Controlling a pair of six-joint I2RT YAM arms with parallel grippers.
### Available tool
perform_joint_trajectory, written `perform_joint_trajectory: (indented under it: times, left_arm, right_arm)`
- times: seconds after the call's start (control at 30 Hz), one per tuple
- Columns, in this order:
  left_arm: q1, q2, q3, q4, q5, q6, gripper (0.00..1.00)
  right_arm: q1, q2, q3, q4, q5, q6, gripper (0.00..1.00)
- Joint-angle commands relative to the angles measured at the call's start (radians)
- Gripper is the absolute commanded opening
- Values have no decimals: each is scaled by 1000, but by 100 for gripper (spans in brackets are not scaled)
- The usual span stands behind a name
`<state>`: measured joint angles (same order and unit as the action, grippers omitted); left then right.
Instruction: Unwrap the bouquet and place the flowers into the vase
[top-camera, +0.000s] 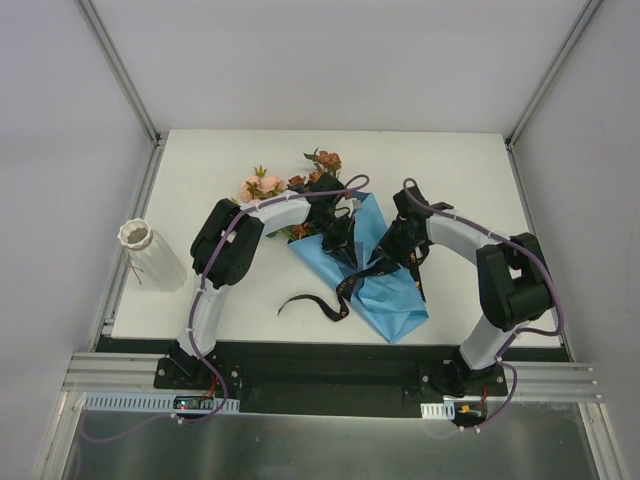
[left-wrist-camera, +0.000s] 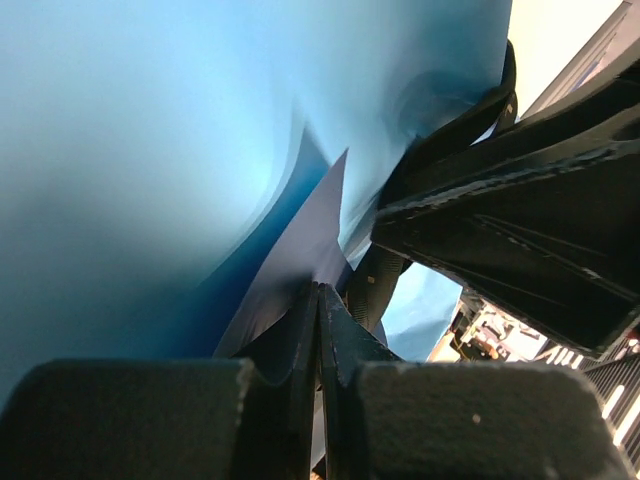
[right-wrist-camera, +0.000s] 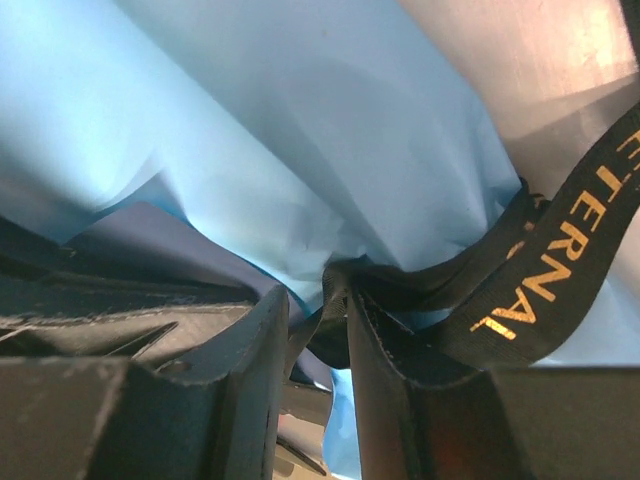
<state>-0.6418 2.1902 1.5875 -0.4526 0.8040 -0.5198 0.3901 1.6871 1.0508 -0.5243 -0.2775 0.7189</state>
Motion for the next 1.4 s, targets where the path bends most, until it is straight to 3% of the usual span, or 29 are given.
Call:
perform_joint_trajectory:
  times: [0.0,0.13,0.4,0.77,1.1,1.37]
  left_arm:
    - [-7,8,20,-5,23,23,0]
    - [-7,9,17,-5,20,23,0]
    - [-2,22,-6,-5,4,24,0]
    - [28,45,-29,-5,-43,46,0]
    - [42,52,-43,-3,-75,64,0]
    - [45,43,-54,-8,-111,75,0]
  right_arm:
    - [23,39,60,-29,8,27,31]
    - [27,63,129,-20,-12,22,22]
    - [-10,-78,144,-14,-57,25,1]
    - [-66,-312,139,-45,-109,-61,1]
    - [-92,-464,371,-221,-51,-237,1]
    - [-177,-569,653,-309,-51,-325,1]
